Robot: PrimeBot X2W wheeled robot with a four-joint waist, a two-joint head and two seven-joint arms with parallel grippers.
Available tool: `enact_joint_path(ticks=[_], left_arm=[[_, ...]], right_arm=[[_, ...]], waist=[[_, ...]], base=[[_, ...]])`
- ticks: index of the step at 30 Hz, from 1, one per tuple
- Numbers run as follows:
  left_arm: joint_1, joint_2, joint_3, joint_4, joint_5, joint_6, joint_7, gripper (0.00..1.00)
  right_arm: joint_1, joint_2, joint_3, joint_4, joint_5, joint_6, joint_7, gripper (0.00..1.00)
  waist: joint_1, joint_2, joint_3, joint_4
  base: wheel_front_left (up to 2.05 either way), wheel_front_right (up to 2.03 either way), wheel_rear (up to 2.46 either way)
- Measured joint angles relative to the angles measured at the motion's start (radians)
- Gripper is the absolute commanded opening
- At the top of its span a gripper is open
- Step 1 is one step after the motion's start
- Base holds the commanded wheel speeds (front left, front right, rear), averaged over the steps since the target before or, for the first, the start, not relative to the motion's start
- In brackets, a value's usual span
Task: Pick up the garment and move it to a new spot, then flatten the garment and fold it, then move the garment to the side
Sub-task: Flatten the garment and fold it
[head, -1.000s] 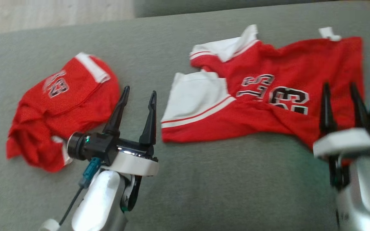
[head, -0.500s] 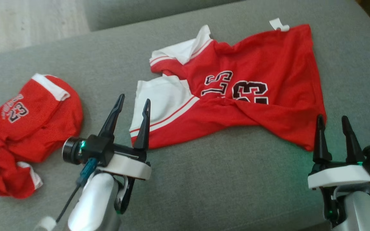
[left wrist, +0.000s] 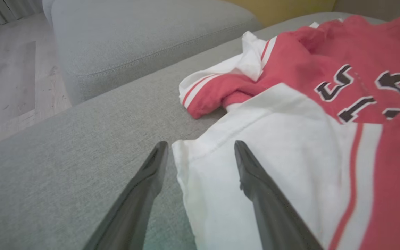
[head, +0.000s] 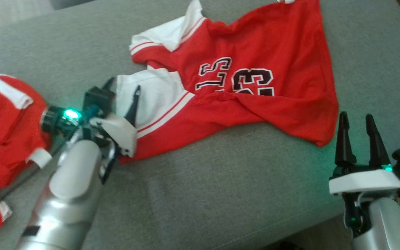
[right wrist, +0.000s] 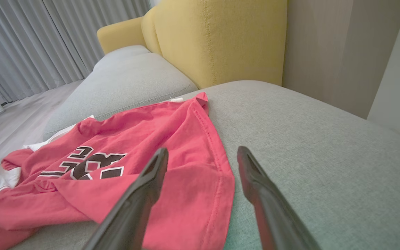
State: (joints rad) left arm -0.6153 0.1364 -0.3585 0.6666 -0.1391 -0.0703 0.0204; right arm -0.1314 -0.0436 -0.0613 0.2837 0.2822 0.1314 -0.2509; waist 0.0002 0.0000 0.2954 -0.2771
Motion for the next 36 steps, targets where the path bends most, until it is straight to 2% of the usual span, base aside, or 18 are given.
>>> enact_joint_path(ticks=[5, 12, 13, 14, 15, 18, 21, 27, 32, 36], left_arm=[[-0.065, 0.029, 0.002, 0.095, 0.010, 0.019, 0.041, 1.00], [-0.101, 0.032, 0.003, 0.154, -0.005, 0.007, 0.059, 1.00], [-0.110, 0.032, 0.001, 0.166, -0.017, -0.008, 0.068, 0.84], [-0.115, 0.032, -0.002, 0.172, -0.020, -0.015, 0.068, 0.21], [-0.119, 0.032, -0.005, 0.174, -0.020, -0.019, 0.067, 0.00], [-0.118, 0.028, -0.014, 0.174, -0.021, -0.026, 0.035, 0.00], [-0.114, 0.030, -0.015, 0.161, -0.021, -0.021, -0.047, 0.00], [-0.108, 0.033, -0.032, 0.034, -0.013, -0.010, -0.211, 0.00], [-0.039, 0.054, -0.066, -0.107, 0.001, -0.017, -0.251, 0.00], [0.045, 0.081, -0.083, -0.230, 0.017, -0.010, -0.261, 0.00]], right_arm=[[-0.018, 0.000, 0.020, -0.001, 0.012, 0.000, 0.000, 1.00], [-0.018, 0.000, 0.019, -0.001, 0.017, 0.000, 0.000, 1.00], [-0.018, 0.000, 0.018, -0.001, 0.017, 0.000, 0.000, 1.00], [-0.018, 0.000, 0.018, -0.001, 0.017, 0.000, 0.000, 1.00], [-0.018, 0.000, 0.018, -0.001, 0.017, 0.000, 0.000, 1.00], [-0.018, 0.000, 0.014, 0.002, 0.016, 0.000, 0.000, 1.00], [-0.018, 0.000, 0.016, 0.019, 0.008, 0.000, 0.000, 1.00], [-0.011, 0.000, 0.007, 0.100, -0.021, 0.000, 0.000, 1.00], [0.002, 0.000, -0.016, 0.214, -0.017, 0.000, 0.001, 1.00], [0.000, 0.000, -0.015, 0.295, 0.045, 0.000, 0.014, 1.00]], waist=[[0.0000, 0.0000, 0.030, -0.040], [-0.0002, 0.0000, 0.038, -0.052], [-0.0002, 0.0000, 0.039, -0.051], [-0.0002, 0.0000, 0.039, -0.051], [-0.0002, 0.0000, 0.039, -0.050], [-0.0002, 0.0000, 0.036, -0.044], [-0.0001, 0.0000, 0.028, -0.032], [-0.0002, 0.0000, -0.004, 0.003], [-0.0002, 0.0000, -0.034, 0.037], [-0.0003, 0.0000, -0.054, 0.062]], base=[[0.00, 0.00, 0.00], [0.00, 0.00, 0.00], [0.00, 0.00, 0.00], [0.00, 0.00, 0.00], [0.00, 0.00, 0.00], [0.00, 0.00, 0.00], [0.00, 0.00, 0.00], [0.00, 0.00, 0.00], [0.00, 0.00, 0.00], [0.00, 0.00, 0.00]])
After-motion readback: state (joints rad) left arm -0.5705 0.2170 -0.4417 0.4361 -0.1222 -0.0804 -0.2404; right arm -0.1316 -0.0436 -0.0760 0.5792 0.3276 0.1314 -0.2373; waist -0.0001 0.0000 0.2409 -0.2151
